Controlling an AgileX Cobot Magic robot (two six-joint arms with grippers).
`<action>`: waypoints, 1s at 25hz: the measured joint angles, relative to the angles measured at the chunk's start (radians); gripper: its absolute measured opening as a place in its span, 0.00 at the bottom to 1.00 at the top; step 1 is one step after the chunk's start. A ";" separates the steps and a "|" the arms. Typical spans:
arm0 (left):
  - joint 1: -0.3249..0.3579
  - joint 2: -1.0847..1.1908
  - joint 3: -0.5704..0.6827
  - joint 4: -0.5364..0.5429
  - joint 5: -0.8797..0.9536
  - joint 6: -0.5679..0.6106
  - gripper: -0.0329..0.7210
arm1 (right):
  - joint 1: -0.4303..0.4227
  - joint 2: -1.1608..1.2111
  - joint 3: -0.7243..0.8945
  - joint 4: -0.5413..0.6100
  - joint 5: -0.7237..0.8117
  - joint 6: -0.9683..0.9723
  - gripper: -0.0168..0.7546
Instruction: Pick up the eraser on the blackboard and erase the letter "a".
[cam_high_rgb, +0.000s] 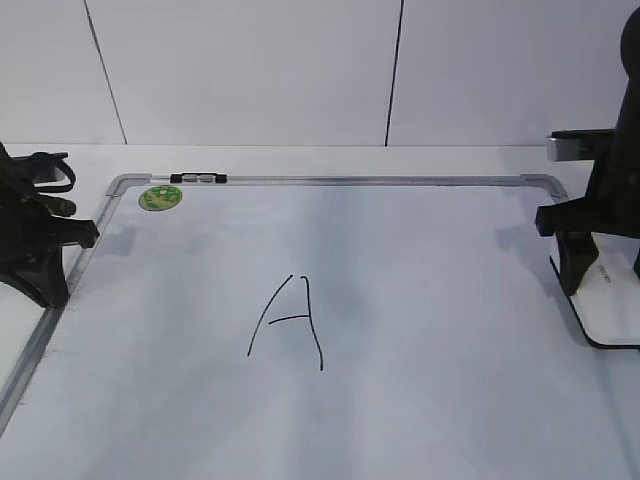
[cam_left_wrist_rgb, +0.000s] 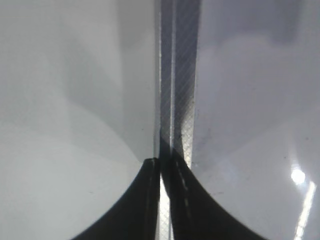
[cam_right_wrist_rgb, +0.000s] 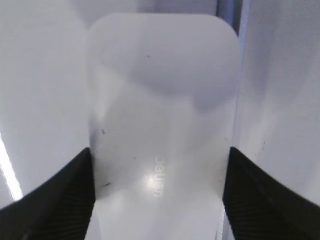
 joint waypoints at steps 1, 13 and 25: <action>0.000 0.000 0.000 0.000 0.000 0.000 0.09 | -0.006 0.002 0.000 0.005 0.000 -0.003 0.73; 0.000 0.000 0.000 -0.004 0.000 0.000 0.09 | -0.026 0.051 -0.007 0.024 -0.004 -0.051 0.73; 0.000 0.000 0.000 -0.004 0.000 0.000 0.09 | -0.026 0.057 -0.068 -0.004 -0.006 -0.060 0.73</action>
